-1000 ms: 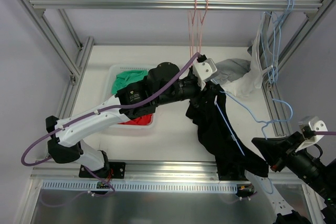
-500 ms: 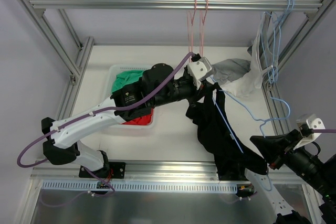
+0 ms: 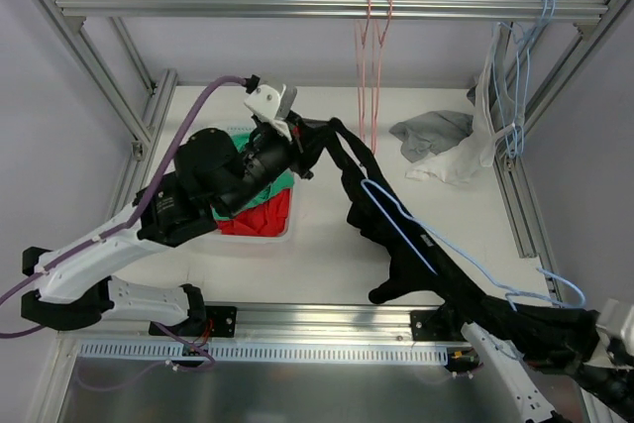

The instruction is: Remove the tank top from the hanger

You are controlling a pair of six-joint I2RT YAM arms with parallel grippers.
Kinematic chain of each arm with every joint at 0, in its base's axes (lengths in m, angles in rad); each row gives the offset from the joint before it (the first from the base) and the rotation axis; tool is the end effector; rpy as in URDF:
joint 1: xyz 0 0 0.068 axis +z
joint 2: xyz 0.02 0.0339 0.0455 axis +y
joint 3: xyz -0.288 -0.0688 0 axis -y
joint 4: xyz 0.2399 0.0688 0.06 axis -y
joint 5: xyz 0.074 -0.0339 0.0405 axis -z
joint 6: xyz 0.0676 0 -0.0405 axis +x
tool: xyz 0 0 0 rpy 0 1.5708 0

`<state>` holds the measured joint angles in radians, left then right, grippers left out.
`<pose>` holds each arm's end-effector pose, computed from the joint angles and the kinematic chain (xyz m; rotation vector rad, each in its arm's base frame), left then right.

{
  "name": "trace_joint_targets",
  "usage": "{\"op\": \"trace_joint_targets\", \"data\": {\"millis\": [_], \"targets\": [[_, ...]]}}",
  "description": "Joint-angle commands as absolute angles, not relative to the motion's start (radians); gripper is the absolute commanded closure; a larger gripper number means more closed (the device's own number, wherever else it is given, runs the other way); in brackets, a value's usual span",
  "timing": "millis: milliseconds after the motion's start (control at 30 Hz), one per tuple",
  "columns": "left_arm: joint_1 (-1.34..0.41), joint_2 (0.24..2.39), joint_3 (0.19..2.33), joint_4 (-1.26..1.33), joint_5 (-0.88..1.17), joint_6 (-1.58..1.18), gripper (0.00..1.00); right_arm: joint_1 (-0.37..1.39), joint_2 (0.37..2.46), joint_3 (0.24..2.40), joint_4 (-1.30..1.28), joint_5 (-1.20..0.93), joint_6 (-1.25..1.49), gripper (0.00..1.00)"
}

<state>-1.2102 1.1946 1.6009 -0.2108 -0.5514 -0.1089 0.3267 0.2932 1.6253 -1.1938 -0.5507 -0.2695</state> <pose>0.1178 -0.2120 0.5568 0.3133 1.4081 -0.7126 -0.1316 -0.0072 0.4622 -0.8434 1.2017 0.4402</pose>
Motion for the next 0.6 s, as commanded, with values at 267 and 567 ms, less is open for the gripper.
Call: {"op": "trace_joint_targets", "data": {"millis": [267, 567], "targets": [[-1.215, 1.028, 0.975, 0.168, 0.597, -0.178, 1.0, 0.334, 0.188, 0.993, 0.347, -0.142, 0.129, 1.0], [-1.215, 1.213, 0.85, 0.107, -0.038, -0.432, 1.0, 0.334, 0.377, 1.295, -0.485, 0.082, -0.106, 1.0]]}}
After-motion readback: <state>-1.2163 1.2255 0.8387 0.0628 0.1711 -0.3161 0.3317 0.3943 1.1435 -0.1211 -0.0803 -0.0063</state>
